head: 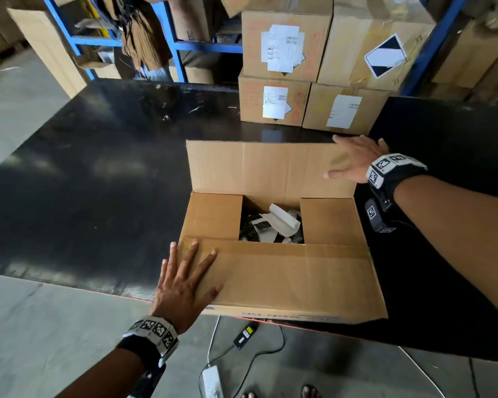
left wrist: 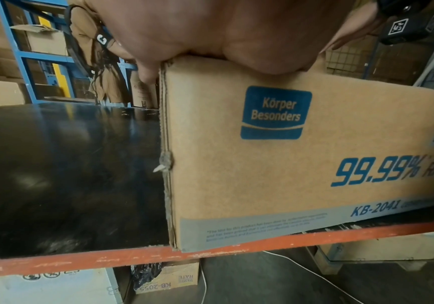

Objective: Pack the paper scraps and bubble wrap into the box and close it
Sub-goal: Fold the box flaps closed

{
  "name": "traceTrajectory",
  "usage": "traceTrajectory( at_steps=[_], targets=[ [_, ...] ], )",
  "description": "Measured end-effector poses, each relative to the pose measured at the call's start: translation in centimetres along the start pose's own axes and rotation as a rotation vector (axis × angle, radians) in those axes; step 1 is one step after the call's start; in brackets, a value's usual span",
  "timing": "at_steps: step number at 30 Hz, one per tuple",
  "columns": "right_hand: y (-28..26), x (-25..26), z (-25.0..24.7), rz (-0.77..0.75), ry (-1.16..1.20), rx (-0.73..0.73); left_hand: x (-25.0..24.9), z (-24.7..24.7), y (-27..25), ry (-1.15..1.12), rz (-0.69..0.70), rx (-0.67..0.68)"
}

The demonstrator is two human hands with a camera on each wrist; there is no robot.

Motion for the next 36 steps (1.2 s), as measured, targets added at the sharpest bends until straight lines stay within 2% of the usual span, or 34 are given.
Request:
traceTrajectory(
  at_steps=[5, 10, 13, 15, 17, 19, 21, 23, 27, 36],
  targets=[
    [-2.2, 1.0, 0.1, 0.001, -0.049, -0.083, 0.1, 0.5, 0.1, 0.031, 0.005, 0.012],
    [-9.8, 1.5, 1.6, -0.119, -0.052, -0.236, 0.2, 0.7, 0.2, 0.007, 0.003, 0.047],
    [-14.4, 1.0, 5.8, -0.161, 0.022, -0.167, 0.3, -0.6, 0.3, -0.14, -0.008, -0.019],
    [-16.4, -0.3, 10.3, -0.096, 0.082, -0.029, 1.3, -1.4, 0.2, -0.314, -0.063, -0.091],
    [-17.5, -2.3, 14.5, 0.02, 0.185, 0.084, 2.2, -1.8, 0.4, -0.413, -0.147, -0.096],
    [-18.0, -3.9, 17.9, 0.122, 0.373, 0.164, 3.1, -1.5, 1.1, -0.46, -0.259, -0.009],
    [-18.3, -3.9, 19.9, 0.151, 0.563, 0.225, 3.6, -1.0, 2.3, -0.447, -0.325, 0.097],
    [-18.6, -3.1, 20.2, 0.16, 0.684, 0.199, 4.0, -0.7, 3.3, -0.394, -0.348, 0.166],
    [-20.2, -2.9, 19.6, 0.227, 0.735, 0.068, 3.7, -0.8, 3.8, -0.375, -0.364, 0.172],
    [-26.5, -10.2, 21.1, 0.435, 0.708, 0.104, -4.3, 0.6, 4.9, -0.398, -0.177, 0.225]
  ],
)
Point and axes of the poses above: each hand's wrist, its own y-axis towards the middle knuckle, its own z-axis out of the palm, x = y × z, the point moved 10 cm from there along y, towards the middle knuckle, and after that the axes turned 8 degrees about x, right-handed, at the moved point
